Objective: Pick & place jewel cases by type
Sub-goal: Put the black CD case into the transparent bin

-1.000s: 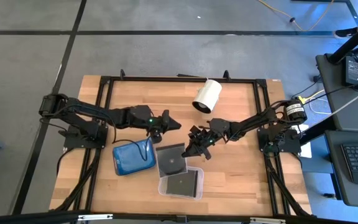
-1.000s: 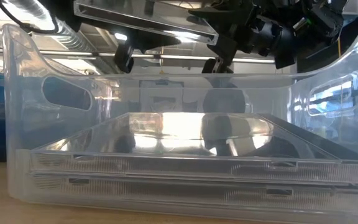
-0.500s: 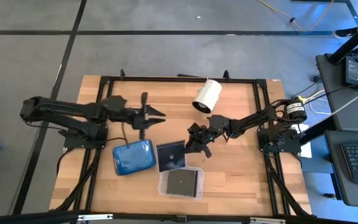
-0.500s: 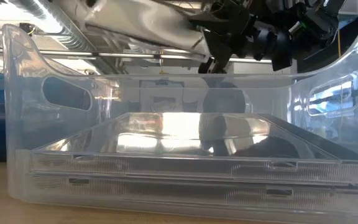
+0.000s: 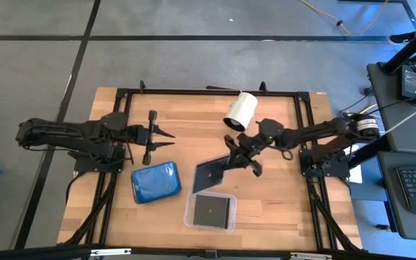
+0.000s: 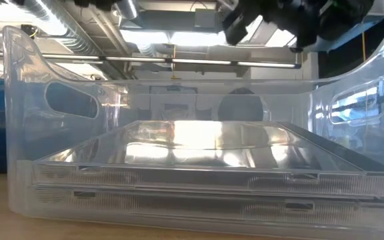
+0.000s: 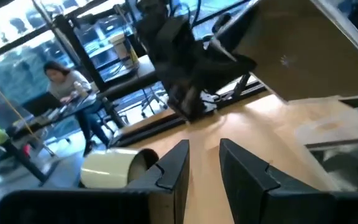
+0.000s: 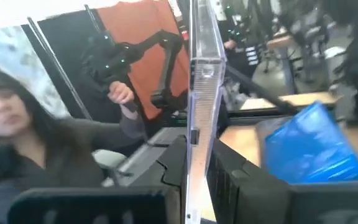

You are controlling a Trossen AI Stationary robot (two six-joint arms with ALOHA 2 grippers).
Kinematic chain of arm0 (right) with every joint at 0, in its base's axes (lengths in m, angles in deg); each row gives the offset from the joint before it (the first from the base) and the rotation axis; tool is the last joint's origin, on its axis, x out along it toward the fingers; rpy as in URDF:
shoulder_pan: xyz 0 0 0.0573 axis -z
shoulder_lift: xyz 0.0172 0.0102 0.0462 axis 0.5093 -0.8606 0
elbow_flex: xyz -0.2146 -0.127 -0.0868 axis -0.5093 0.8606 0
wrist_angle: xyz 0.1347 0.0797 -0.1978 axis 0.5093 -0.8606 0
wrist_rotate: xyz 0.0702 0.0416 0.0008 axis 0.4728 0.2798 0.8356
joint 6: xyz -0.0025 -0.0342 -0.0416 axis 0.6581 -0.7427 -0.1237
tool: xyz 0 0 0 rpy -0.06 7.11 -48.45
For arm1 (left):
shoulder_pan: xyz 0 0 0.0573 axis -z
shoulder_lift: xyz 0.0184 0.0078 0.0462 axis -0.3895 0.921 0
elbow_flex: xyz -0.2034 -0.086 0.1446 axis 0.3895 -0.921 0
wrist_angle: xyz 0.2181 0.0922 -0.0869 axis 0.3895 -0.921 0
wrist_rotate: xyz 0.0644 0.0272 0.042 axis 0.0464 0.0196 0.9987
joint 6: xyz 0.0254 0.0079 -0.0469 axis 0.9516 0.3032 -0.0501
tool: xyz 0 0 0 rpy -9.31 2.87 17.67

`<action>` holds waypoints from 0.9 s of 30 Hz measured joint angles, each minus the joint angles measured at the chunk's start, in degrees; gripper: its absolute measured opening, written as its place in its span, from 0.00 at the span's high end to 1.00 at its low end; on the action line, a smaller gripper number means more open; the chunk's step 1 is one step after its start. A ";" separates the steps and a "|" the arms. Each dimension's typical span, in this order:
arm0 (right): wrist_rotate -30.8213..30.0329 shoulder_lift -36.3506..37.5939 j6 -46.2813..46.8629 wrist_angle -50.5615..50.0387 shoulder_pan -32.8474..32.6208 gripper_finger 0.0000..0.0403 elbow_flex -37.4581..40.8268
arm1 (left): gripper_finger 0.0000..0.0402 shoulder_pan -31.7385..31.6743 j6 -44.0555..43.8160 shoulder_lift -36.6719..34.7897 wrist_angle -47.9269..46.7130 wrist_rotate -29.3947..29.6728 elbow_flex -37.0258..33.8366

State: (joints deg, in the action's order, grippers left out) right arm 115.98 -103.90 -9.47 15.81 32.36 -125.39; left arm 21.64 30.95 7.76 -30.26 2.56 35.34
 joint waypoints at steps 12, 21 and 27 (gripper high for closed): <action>-23.69 5.81 -19.98 2.83 -0.01 0.88 0.02 | 0.79 0.16 -12.08 7.40 34.83 -1.28 -14.74; -25.17 5.73 -23.41 5.47 -0.18 0.87 0.02 | 0.79 0.23 -12.68 14.75 50.06 -6.50 -15.74; -27.16 5.73 -23.43 2.18 -0.18 0.87 0.02 | 0.80 -0.37 -16.10 14.58 50.71 -5.08 -15.72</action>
State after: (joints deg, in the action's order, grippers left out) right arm 88.82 -98.17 -32.90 17.99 32.18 -125.36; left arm 21.27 14.85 22.33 20.45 -2.52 19.62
